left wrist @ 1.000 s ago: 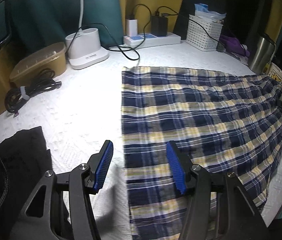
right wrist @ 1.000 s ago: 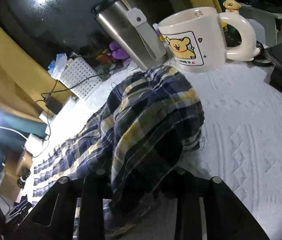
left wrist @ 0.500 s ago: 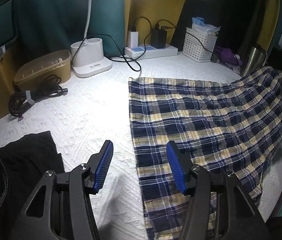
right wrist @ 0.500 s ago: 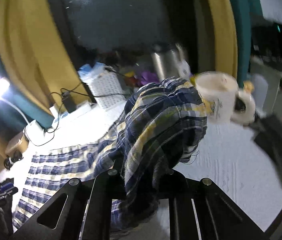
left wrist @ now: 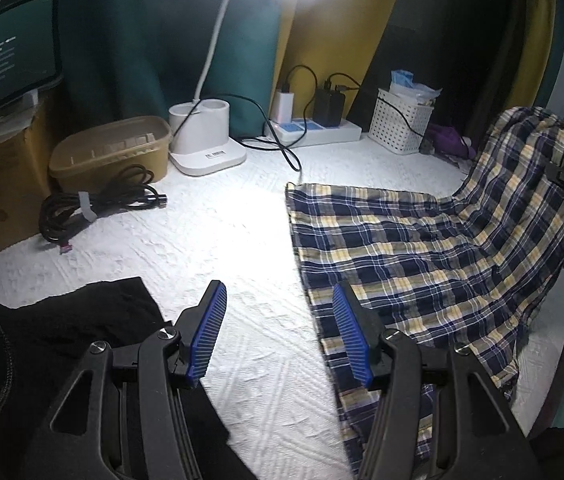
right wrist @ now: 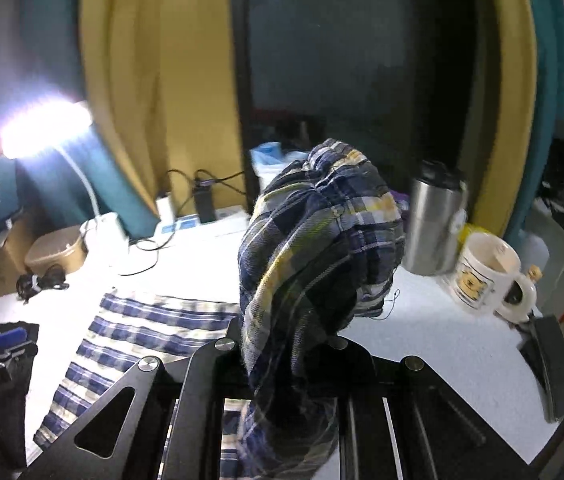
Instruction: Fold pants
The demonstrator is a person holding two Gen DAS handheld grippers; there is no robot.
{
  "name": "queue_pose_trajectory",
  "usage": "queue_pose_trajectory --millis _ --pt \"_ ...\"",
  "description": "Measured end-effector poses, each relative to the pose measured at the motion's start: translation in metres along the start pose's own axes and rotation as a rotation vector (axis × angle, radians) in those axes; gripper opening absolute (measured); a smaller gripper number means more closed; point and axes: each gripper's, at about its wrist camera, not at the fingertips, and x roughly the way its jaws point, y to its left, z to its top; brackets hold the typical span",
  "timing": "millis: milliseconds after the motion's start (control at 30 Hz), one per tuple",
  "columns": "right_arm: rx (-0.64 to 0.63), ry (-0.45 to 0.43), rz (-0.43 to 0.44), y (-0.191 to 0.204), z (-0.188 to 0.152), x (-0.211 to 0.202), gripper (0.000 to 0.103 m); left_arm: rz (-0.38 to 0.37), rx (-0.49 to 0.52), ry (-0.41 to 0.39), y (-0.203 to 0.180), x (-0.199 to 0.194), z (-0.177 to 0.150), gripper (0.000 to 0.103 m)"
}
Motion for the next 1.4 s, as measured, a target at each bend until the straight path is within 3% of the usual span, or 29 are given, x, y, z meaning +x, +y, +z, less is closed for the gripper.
queue_pose_trajectory --millis 200,367,667,700,767,800,833,1133,1233,1400 --pt "-0.107 0.032 0.048 0.058 -0.005 0.016 0.014 -0.009 -0.018 -0.007 0.017 -0.007 -0.003 0.055" --pt "-0.197 0.115 0.110 0.108 -0.026 0.044 0.014 -0.006 -0.030 -0.003 0.029 -0.012 -0.009 0.055" --pt "-0.304 0.247 0.161 0.159 -0.063 0.076 0.015 0.012 -0.061 -0.004 0.043 -0.021 -0.019 0.055" --pt "-0.312 0.257 0.163 0.161 -0.066 0.078 0.017 0.014 -0.063 -0.004 0.043 -0.022 -0.020 0.055" --pt "-0.344 0.277 0.191 0.170 -0.074 0.081 0.042 0.017 -0.063 -0.003 0.043 -0.024 -0.021 0.055" --pt "-0.341 0.279 0.215 0.172 -0.076 0.080 0.067 0.019 -0.062 -0.003 0.043 -0.024 -0.022 0.055" --pt "-0.337 0.272 0.237 0.173 -0.078 0.077 0.083 0.021 -0.061 -0.003 0.042 -0.025 -0.022 0.055" --pt "-0.351 0.215 0.365 0.178 -0.080 0.046 0.084 0.044 -0.051 -0.016 0.031 -0.034 -0.015 0.056" --pt "-0.323 0.181 0.370 0.162 -0.075 0.033 0.084 0.028 -0.034 -0.020 0.019 -0.033 -0.011 0.066" --pt "-0.258 0.153 0.330 0.123 -0.068 0.026 0.085 -0.026 0.012 -0.023 -0.015 -0.026 -0.001 0.067"
